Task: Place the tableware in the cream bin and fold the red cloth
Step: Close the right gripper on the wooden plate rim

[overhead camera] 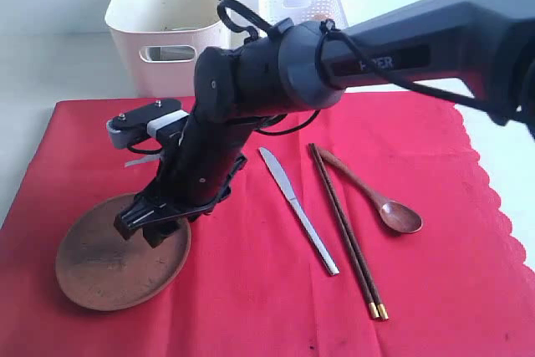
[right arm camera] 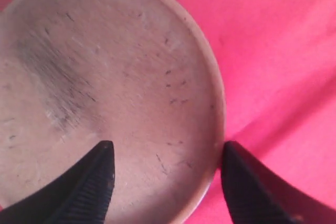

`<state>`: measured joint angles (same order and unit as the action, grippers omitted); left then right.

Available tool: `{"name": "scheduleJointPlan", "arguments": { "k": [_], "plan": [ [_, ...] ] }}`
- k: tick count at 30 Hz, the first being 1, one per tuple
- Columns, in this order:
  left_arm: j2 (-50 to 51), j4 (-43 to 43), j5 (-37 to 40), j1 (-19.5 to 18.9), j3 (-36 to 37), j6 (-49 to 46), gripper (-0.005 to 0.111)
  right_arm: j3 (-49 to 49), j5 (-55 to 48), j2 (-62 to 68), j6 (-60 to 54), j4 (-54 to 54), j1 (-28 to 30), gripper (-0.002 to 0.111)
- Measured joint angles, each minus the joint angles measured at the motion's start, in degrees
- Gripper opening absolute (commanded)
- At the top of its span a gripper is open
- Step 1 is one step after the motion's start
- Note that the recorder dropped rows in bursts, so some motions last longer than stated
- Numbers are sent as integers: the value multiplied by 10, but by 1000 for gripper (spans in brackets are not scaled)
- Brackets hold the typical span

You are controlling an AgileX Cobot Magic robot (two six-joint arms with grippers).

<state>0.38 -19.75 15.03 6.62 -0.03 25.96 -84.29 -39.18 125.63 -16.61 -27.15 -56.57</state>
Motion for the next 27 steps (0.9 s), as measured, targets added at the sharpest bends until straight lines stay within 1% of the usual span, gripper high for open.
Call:
{"name": "scheduleJointPlan", "arguments": {
  "k": [1, 4, 10, 14, 27],
  "plan": [
    [0, 0, 0, 0, 0, 0, 1, 0, -1, 4, 1, 0, 0, 56],
    [0, 0, 0, 0, 0, 0, 1, 0, -1, 5, 1, -1, 0, 47],
    [0, 0, 0, 0, 0, 0, 1, 0, -1, 5, 1, -9, 0, 15],
    [0, 0, 0, 0, 0, 0, 1, 0, 0, 5, 7, -24, 0, 0],
    [0, 0, 0, 0, 0, 0, 1, 0, -9, -7, 2, -26, 0, 0]
  ]
}}
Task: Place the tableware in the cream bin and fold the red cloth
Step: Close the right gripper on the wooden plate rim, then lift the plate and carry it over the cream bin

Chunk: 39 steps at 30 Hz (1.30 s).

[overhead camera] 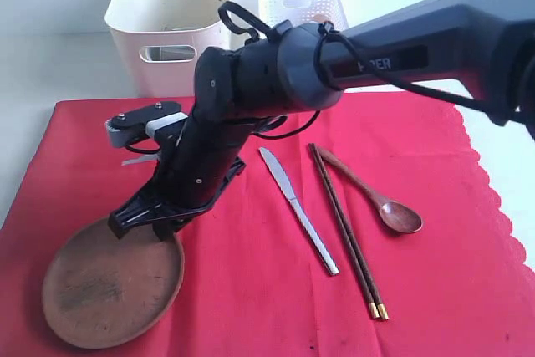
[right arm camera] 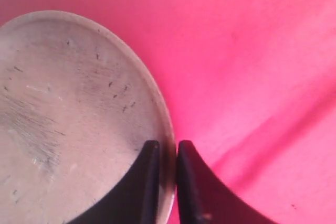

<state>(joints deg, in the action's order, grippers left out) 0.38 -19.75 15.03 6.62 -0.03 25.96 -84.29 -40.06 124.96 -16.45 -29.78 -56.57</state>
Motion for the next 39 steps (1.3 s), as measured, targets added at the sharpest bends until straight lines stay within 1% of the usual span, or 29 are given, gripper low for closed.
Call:
{"name": "scheduleJointPlan", "arguments": {
  "k": [8, 18, 23, 29, 39],
  "plan": [
    [0, 0, 0, 0, 0, 0, 1, 0, -3, -40, -24, 7, 6, 0],
    [0, 0, 0, 0, 0, 0, 1, 0, -3, -60, -37, 12, 50, 0],
    [0, 0, 0, 0, 0, 0, 1, -1, -13, -60, -66, -18, 78, 0],
    [0, 0, 0, 0, 0, 0, 1, -33, -39, -60, -108, -57, 92, 0],
    [0, 0, 0, 0, 0, 0, 1, -108, -76, -60, -115, -69, 106, 0]
  ]
}}
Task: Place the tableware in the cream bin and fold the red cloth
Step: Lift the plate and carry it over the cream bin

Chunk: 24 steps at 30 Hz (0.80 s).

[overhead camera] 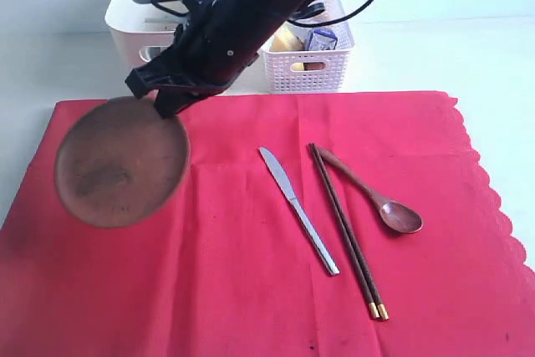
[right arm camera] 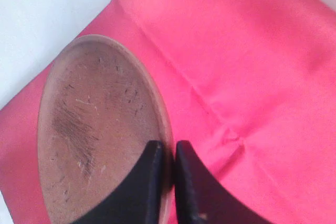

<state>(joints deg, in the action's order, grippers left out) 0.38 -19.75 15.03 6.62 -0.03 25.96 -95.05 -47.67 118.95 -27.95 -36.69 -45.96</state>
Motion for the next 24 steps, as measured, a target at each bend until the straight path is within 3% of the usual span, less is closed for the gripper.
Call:
{"name": "scheduleJointPlan", "arguments": {
  "k": [11, 24],
  "plan": [
    [0, 0, 0, 0, 0, 0, 1, -95, -15, 0, -1, -49, 47, 0],
    [0, 0, 0, 0, 0, 0, 1, -106, 251, 29, 15, -118, 69, 0]
  ]
}}
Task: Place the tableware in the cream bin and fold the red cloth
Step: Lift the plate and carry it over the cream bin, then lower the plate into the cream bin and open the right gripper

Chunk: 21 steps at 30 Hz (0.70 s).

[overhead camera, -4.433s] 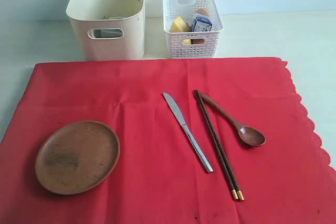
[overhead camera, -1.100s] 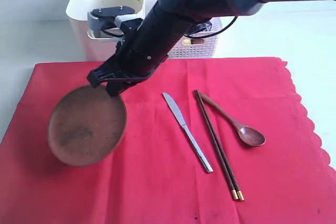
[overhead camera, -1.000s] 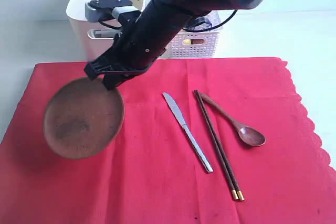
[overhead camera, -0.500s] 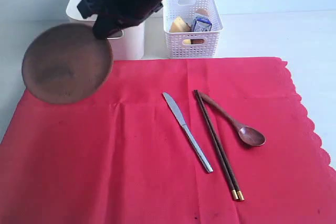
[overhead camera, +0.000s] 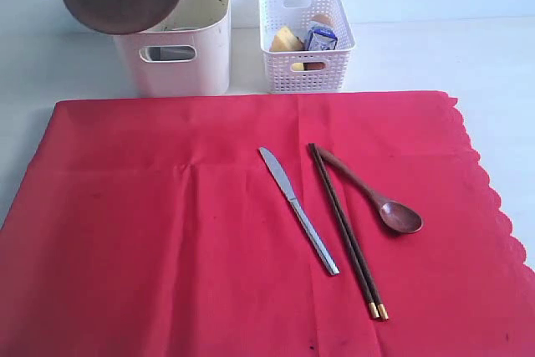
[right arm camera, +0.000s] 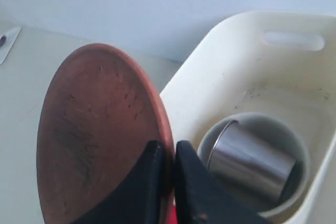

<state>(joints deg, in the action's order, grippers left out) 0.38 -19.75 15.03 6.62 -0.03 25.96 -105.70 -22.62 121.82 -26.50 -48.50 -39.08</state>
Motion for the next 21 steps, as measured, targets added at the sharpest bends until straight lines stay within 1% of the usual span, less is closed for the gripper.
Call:
{"name": "scheduleJointPlan", "arguments": {
  "k": [5, 9, 15, 21],
  "plan": [
    [0, 0, 0, 0, 0, 0, 1, -12, 82, 36, 8, -54, 6, 0],
    [0, 0, 0, 0, 0, 0, 1, -31, 115, 67, 13, -81, 14, 0],
    [0, 0, 0, 0, 0, 0, 1, -73, 138, 125, 22, -95, 19, 0],
    [0, 0, 0, 0, 0, 0, 1, -76, 149, 146, 23, -97, 19, 0]
  ]
}}
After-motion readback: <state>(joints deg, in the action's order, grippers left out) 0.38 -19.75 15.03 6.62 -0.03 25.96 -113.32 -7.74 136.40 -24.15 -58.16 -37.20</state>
